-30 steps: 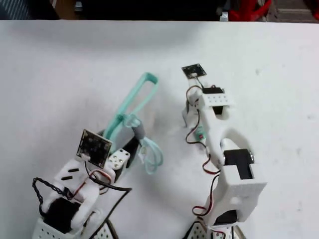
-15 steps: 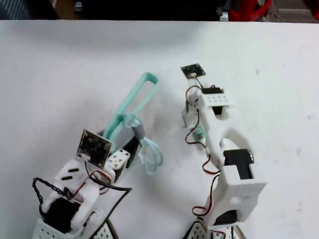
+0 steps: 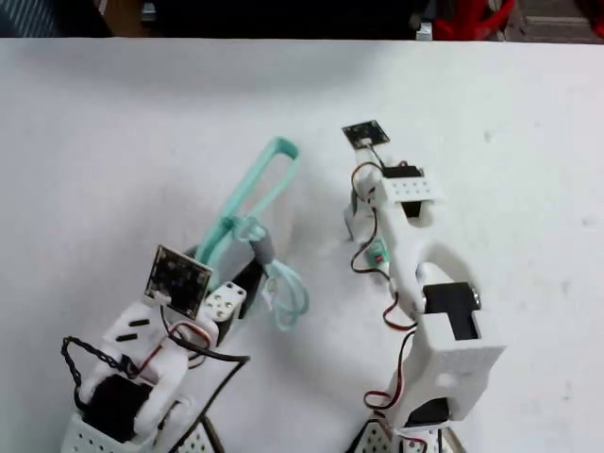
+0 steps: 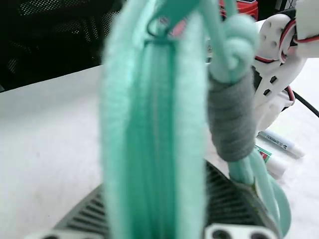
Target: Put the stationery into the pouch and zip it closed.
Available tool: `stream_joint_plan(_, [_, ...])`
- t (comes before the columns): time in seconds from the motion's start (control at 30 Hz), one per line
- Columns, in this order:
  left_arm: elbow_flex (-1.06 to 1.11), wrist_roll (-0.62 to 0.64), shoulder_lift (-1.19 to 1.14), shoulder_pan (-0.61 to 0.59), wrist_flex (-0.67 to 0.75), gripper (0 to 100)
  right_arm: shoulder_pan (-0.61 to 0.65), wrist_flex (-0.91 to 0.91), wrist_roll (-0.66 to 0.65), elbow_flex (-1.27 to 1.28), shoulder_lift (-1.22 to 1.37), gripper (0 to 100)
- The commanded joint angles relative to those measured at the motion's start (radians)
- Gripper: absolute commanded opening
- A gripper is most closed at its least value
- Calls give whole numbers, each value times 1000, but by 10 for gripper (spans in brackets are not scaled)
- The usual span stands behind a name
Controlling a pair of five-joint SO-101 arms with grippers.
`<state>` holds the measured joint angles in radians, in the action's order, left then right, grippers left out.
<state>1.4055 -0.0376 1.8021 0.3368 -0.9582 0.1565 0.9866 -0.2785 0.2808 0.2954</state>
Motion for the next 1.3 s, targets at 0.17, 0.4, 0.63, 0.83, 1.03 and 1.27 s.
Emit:
stream_joint_plan(0.17, [-3,-8,-12,-2,31,161,18,-5,-3,8,-99,18])
stream_joint_plan(0.4, [-3,-8,-12,1,31,161,22,-79,-6,203,-361,18])
stream_joint_plan(0.63, [-3,-8,-12,1,31,161,25,-13,-11,219,-530,17])
stream_joint_plan(0.83, [-3,-6,-12,1,31,161,27,186,-2,15,-576,18])
stream_joint_plan(1.03, [-5,-6,-12,1,25,162,27,226,147,-54,-766,18])
stream_joint_plan(1.27, [-3,-6,-12,1,25,162,148,220,144,11,-995,18])
